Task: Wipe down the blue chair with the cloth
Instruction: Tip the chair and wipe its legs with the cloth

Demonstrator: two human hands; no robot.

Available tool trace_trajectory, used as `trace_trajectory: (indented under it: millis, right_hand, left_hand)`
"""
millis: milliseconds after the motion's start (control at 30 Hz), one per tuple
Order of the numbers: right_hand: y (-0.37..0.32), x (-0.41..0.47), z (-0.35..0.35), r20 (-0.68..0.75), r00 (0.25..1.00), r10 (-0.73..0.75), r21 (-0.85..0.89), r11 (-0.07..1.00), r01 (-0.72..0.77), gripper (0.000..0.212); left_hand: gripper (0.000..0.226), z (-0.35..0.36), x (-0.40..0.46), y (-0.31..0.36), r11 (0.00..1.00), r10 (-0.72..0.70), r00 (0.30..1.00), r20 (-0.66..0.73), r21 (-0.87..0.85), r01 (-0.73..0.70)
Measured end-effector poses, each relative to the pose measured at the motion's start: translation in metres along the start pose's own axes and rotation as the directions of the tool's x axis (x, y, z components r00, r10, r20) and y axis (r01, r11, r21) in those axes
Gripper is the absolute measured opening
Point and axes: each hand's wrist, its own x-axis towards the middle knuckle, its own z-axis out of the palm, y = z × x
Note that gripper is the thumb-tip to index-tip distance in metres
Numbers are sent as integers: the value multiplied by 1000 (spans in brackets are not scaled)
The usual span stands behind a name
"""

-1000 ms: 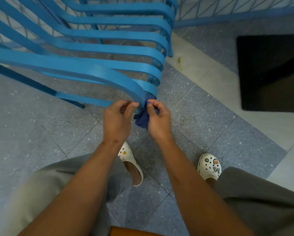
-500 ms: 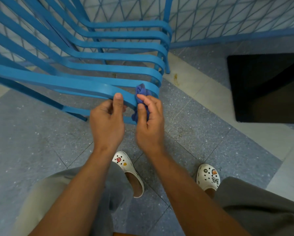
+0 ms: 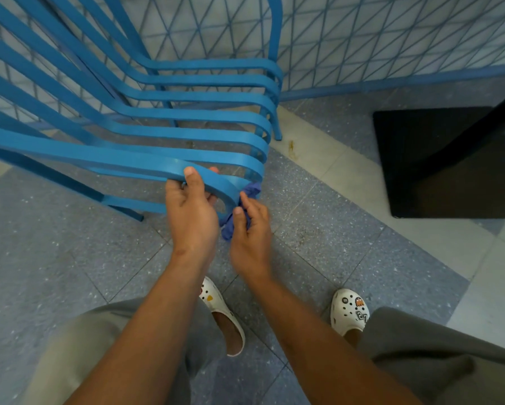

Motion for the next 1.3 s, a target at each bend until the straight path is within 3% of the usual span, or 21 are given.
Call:
trace_trajectory:
  millis: [167,333,500,600,633,700,767,900,1000,1133,1300]
  right_hand:
    - [0,-15,21,24,999,29,16,999,-29,36]
    - [2,-44,64,203,975,94,-27,996,-90,37]
    - [-3,-46,80,506,860,64,-101,995,-14,35]
    - [-9,-26,65,498,857,130,-94,991,-96,32]
    - [-11,-16,58,460,874,154,-78,988,-133,31]
    - [-10,7,41,352,913,206,-56,978,-200,31]
    - [-5,28,20,250,933,260,-16,964,-265,34]
    - [9,62,-16,119,906,405,170,891,-421,26]
    - [17,84,-35,115,872,475,246,837,-488,37]
    - [31,107,-55,129,891,434,169,876,-451,43]
    - [52,139,-64,68,923,378,76,921,-382,39]
  left_hand:
    - [21,-18,7,1,1000,9,997,-78,-11,-10]
    - [25,-81,24,11,997,37,986,-162,73,-25]
    - [29,-138,35,25,947,130,955,-267,320,-40]
    - [60,-159,33,32,799,332,876,-350,598,-64]
    - [67,-159,29,36,719,443,841,-310,684,-127]
    - [58,-144,17,37,549,646,758,-89,745,-380]
    - [45,-117,11,26,445,709,697,111,696,-564]
    - [38,-57,17,4,529,494,808,321,626,-573]
    - [35,-26,39,-19,516,355,820,449,637,-572]
    - [36,-1,78,-47,442,241,823,514,697,-564]
    - [44,17,130,-68,361,237,820,522,736,-573]
